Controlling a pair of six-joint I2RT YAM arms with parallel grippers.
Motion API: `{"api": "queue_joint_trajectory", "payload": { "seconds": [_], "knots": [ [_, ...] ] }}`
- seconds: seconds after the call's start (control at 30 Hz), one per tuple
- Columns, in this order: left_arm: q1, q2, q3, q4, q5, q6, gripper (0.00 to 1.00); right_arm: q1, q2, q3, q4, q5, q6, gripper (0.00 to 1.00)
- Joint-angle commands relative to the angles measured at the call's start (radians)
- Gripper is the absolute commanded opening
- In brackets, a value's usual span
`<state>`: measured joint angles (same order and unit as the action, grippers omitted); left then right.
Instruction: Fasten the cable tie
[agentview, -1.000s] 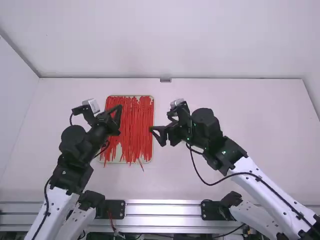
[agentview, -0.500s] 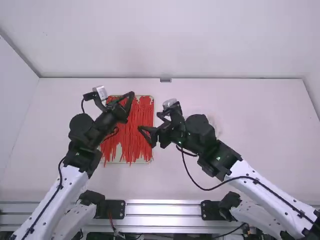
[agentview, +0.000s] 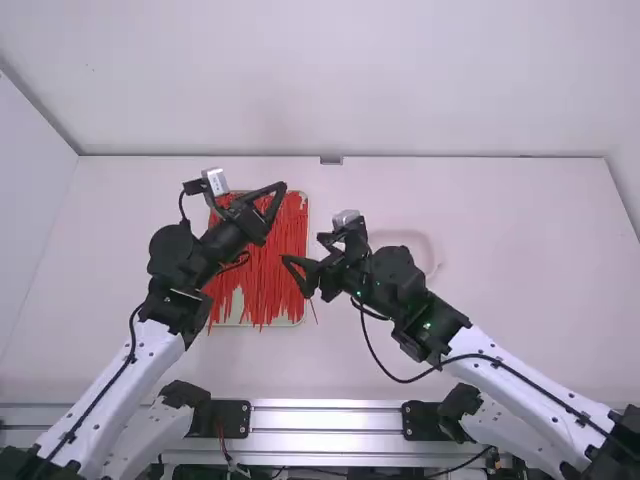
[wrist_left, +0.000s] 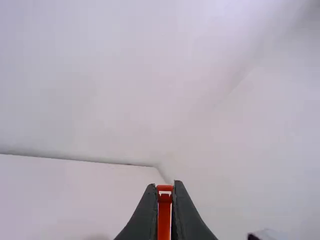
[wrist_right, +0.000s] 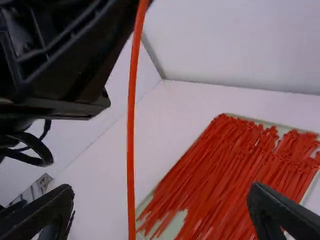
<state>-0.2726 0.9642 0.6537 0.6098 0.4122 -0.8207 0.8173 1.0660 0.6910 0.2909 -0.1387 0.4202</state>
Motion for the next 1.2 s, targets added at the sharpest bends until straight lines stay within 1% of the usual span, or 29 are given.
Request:
{"api": "queue_joint_trajectory", "payload": {
  "seconds": [0.0, 0.03, 0.07, 0.1, 0.17, 0.2, 0.23, 0.27, 0.3, 0.33, 0.37, 0.4, 0.57, 0.63, 0.67, 0.73, 0.77, 0.83, 0.87, 0.9, 0.97, 1.07, 1.1, 1.17],
  "knots": [
    [-0.021, 0.001, 0.0, 0.017, 0.014, -0.005, 0.02, 0.002, 0.007, -0.016, 0.021, 0.006, 0.01, 0.89],
    [-0.024, 0.001, 0.0, 0.02, 0.014, -0.005, 0.02, 0.002, 0.007, -0.019, 0.025, 0.005, 0.01, 0.86],
    [-0.029, 0.001, 0.0, 0.025, 0.013, -0.003, 0.02, 0.002, 0.007, -0.019, 0.023, 0.005, 0.01, 0.8],
    [-0.03, 0.001, 0.0, 0.025, 0.013, -0.002, 0.02, 0.002, 0.007, -0.019, 0.023, 0.005, 0.01, 0.79],
    [-0.029, 0.001, 0.0, 0.026, 0.015, -0.002, 0.02, 0.002, 0.007, -0.019, 0.02, 0.005, 0.011, 0.7],
    [-0.026, 0.001, 0.0, 0.023, 0.015, -0.002, 0.02, 0.002, 0.007, -0.019, 0.02, 0.006, 0.01, 0.64],
    [-0.03, 0.001, 0.0, 0.02, 0.014, -0.002, 0.02, 0.001, 0.007, -0.019, 0.021, 0.005, 0.01, 0.56],
    [-0.032, 0.001, 0.0, 0.019, 0.014, -0.002, 0.02, 0.0, 0.007, -0.019, 0.024, 0.006, 0.011, 0.5],
    [-0.033, 0.001, 0.0, 0.019, 0.014, -0.002, 0.02, 0.0, 0.007, -0.019, 0.024, 0.006, 0.01, 0.42],
    [-0.036, 0.001, 0.0, 0.019, 0.013, -0.002, 0.02, 0.0, 0.007, -0.019, 0.026, 0.005, 0.01, 0.3],
    [-0.036, 0.001, 0.0, 0.019, 0.014, -0.003, 0.02, 0.001, 0.007, -0.019, 0.028, 0.006, 0.01, 0.06],
    [-0.034, 0.001, 0.0, 0.019, 0.014, -0.006, 0.02, 0.002, 0.007, -0.019, 0.028, 0.005, 0.01, 0.0],
    [-0.038, 0.001, 0.0, 0.015, 0.021, 0.0, 0.03, -0.001, 0.007, -0.019, 0.027, 0.005, 0.009, 0.0],
    [-0.038, 0.001, 0.0, 0.005, 0.026, 0.006, 0.07, -0.002, 0.007, -0.019, 0.028, 0.006, -0.006, 0.0],
    [-0.038, 0.001, 0.0, -0.002, 0.025, 0.007, 0.12, -0.004, 0.005, -0.019, 0.028, 0.006, -0.006, 0.0],
    [-0.028, 0.001, 0.0, -0.018, 0.028, 0.02, 0.29, -0.024, 0.001, -0.018, 0.027, -0.012, -0.006, 0.0],
    [-0.027, 0.001, 0.0, -0.021, 0.032, 0.028, 0.32, -0.031, -0.001, -0.018, 0.026, -0.024, -0.006, 0.0],
    [-0.014, 0.001, 0.0, -0.013, 0.069, 0.061, 0.47, -0.079, -0.013, -0.018, 0.02, -0.092, -0.009, 0.0],
    [-0.01, 0.001, 0.0, -0.005, 0.087, 0.076, 0.5, -0.1, -0.017, -0.018, 0.018, -0.123, -0.009, 0.0],
    [0.0, 0.001, 0.0, 0.008, 0.112, 0.095, 0.55, -0.13, -0.023, -0.018, 0.016, -0.167, -0.009, 0.0],
    [0.011, 0.001, 0.0, 0.018, 0.139, 0.105, 0.58, -0.163, -0.028, -0.019, 0.016, -0.217, -0.009, 0.0],
    [0.054, 0.001, 0.0, 0.042, 0.22, 0.116, 0.62, -0.253, -0.043, -0.019, 0.017, -0.353, -0.009, 0.0],
    [0.079, 0.001, 0.0, 0.06, 0.265, 0.114, 0.64, -0.296, -0.05, -0.019, 0.02, -0.418, -0.009, 0.0],
    [0.106, 0.001, 0.0, 0.085, 0.318, 0.114, 0.66, -0.341, -0.055, -0.019, 0.029, -0.497, -0.018, 0.0]
  ]
}}
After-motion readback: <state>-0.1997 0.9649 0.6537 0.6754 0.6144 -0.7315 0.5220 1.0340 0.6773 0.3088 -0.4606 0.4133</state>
